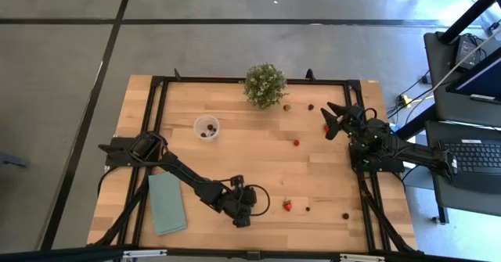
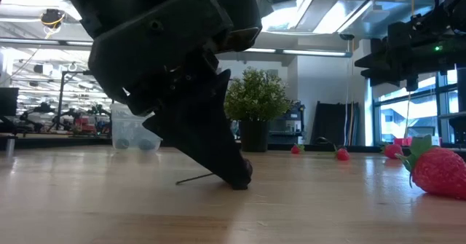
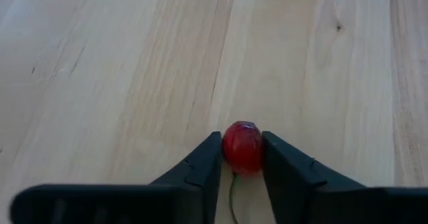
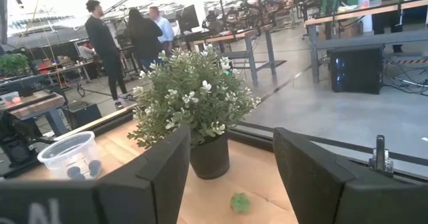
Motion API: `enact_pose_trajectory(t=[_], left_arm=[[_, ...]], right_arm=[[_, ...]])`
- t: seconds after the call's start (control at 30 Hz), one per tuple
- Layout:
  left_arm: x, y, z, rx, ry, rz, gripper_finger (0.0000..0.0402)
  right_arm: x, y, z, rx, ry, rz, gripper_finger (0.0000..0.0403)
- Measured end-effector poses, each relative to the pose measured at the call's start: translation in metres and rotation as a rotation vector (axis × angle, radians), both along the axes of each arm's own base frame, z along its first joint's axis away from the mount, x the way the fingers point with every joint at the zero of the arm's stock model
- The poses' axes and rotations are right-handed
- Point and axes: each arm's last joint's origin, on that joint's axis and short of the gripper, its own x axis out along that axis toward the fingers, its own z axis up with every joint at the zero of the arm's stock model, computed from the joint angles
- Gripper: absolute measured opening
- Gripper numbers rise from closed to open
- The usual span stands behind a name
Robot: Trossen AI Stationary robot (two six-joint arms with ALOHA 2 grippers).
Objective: Pick and placing Produce into tupperware
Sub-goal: Put the red cherry into the transparent container
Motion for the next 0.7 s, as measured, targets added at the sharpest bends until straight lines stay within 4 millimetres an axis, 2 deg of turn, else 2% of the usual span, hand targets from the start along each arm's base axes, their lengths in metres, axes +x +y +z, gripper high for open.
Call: enact_pose_trajectory(t=[0.23,0.53,0.63,0.7], left_arm=[[0.0,0.0,0.0,0.003,-0.001,0.002,0.0029],[0.001,0.003,0.004,-0.027,-0.004,0.023,0.003],[-0.002,0.01,0.014,-0.022,0.013,0.033,0.0023],[-0.005,0.015,0.028,-0.008,0.005,0.049,0.0023]], right_arm=[[0.0,0.0,0.0,0.002,-0.002,0.0,0.0217],[0.0,0.0,0.0,0.002,-0.002,0.001,0.0217],[0.0,0.0,0.0,0.002,-0.002,0.001,0.0217],[0.0,0.0,0.0,0.002,-0.002,0.001,0.0217]])
